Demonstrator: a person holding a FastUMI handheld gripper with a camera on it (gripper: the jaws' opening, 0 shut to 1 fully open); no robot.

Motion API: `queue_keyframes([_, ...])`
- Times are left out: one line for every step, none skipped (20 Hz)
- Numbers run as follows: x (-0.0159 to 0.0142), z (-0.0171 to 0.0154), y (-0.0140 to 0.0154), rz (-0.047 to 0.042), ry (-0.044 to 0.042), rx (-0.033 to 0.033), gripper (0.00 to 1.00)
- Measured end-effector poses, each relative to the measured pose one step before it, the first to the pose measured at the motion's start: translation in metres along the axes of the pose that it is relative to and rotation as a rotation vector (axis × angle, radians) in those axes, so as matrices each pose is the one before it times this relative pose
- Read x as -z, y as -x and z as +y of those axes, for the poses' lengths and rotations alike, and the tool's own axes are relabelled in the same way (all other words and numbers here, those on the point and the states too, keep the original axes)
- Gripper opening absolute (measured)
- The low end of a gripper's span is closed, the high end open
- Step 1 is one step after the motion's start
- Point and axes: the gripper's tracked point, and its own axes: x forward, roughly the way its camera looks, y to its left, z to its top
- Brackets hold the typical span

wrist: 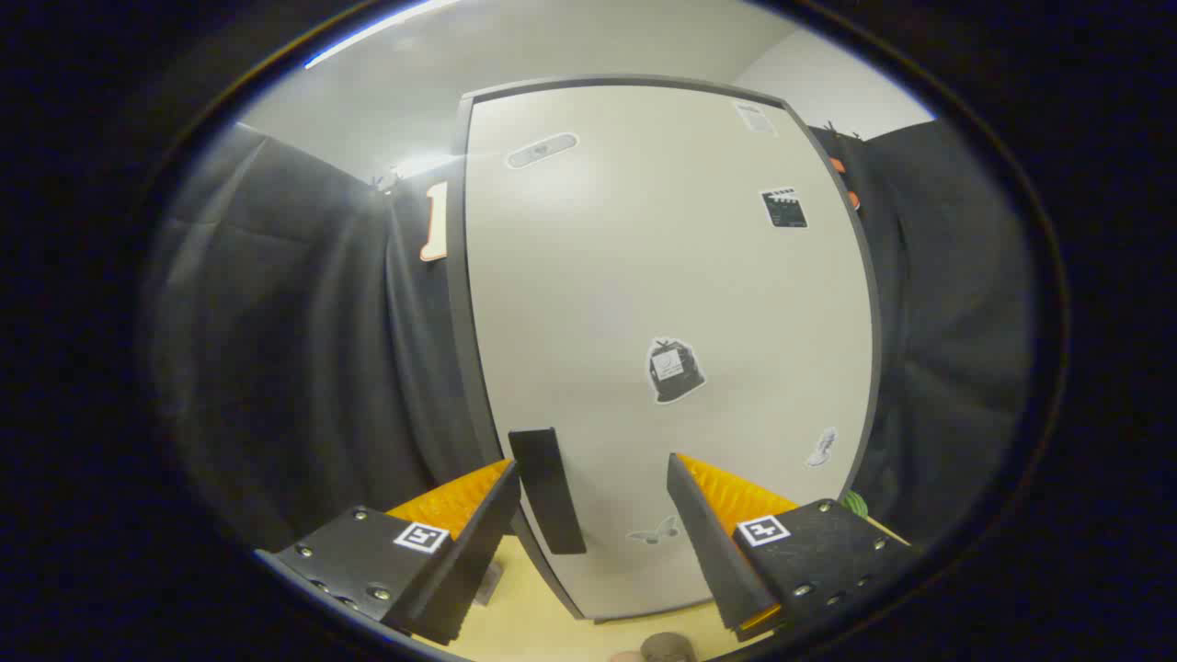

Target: Open the shoe cabinet door, grab the shoes and put them into the shoe cabinet, then close the shoe cabinet door.

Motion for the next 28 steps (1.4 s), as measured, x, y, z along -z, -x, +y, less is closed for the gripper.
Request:
queue_keyframes([0.00031, 0.00285, -0.00082, -0.00522, 0.0082, -0.00395, 0.98])
queue_keyframes([-0.00037, 0.00326, -0.00036, -0.00539, 0.00839, -0.00455, 0.98])
queue_keyframes([-0.00042, 0.00137, 0.0007, -0.00825, 0.00697, 0.00034, 0.98])
queue_keyframes([-0.00145, 0.00038, 0.00011, -0.01043, 0.005, 0.0054, 0.98])
queue_keyframes([-0.00086, 0.00066, 0.00026, -0.01034, -0.00014, 0.00266, 0.98])
queue_keyframes([-0.001, 0.00192, -0.00013, -0.0067, -0.00219, -0.00216, 0.98])
queue_keyframes([0.00111, 0.00184, -0.00066, 0.0012, -0.00067, -0.00335, 0.98])
queue_keyframes([0.00084, 0.00194, -0.00125, 0.0047, -0.00086, -0.00221, 0.98])
queue_keyframes([0.00235, 0.00275, -0.00141, 0.00784, -0.00104, -0.00464, 0.98])
queue_keyframes([0.00154, 0.002, -0.00191, 0.00602, -0.00159, -0.00401, 0.98])
queue_keyframes([0.00167, 0.00231, -0.0018, 0.00476, -0.00293, -0.00466, 0.98])
queue_keyframes([0.00069, 0.00176, -0.00219, 0.00162, -0.00279, -0.00132, 0.98])
queue_keyframes([0.00121, 0.00128, -0.0012, 0.00107, -0.00222, -0.00343, 0.98])
queue_keyframes([-0.00001, 0.00057, -0.00133, -0.00108, -0.00012, 0.00008, 0.98])
queue_keyframes([0.00079, 0.00045, -0.00146, -0.00119, 0.00074, 0.00162, 0.98])
queue_keyframes([0.0005, 0.00004, -0.00111, -0.00245, 0.0012, 0.0007, 0.98])
queue_keyframes([0.00037, -0.00032, -0.00205, -0.00207, 0.00178, 0.00202, 0.98])
queue_keyframes([0.00117, 0.00094, -0.00171, -0.00028, 0.00163, -0.0031, 0.98])
queue_keyframes([0.0016, -0.00017, -0.00232, 0.00064, 0.00101, 0.00228, 0.98])
queue_keyframes([0.00073, 0.00001, -0.00181, 0.00138, 0.00165, 0.00113, 0.97])
queue_keyframes([0.0012, 0.00027, -0.00229, -0.00024, 0.00065, 0.00104, 0.93])
queue_keyframes([0.00102, 0.00109, -0.00194, 0.00116, 0.00036, -0.00271, 0.89])
queue_keyframes([0.00228, 0.00147, -0.00228, 0.00329, 0.00149, -0.00169, 0.89])
queue_keyframes([0.00152, 0.00039, -0.00272, 0.00369, 0.00153, 0.00021, 0.89])
queue_keyframes([0.00251, 0.00012, -0.00248, 0.00033, 0.00232, 0.00546, 0.83])
queue_keyframes([0.00113, 0.00006, -0.00178, 0.00257, 0.00238, 0.00337, 0.78])
queue_keyframes([0.00228, 0.00005, -0.00211, 0.00143, 0.00054, 0.0014, 0.72])
queue_keyframes([0.0016, 0.00087, -0.00183, 0.00463, -0.00007, 0.00034, 0.67])
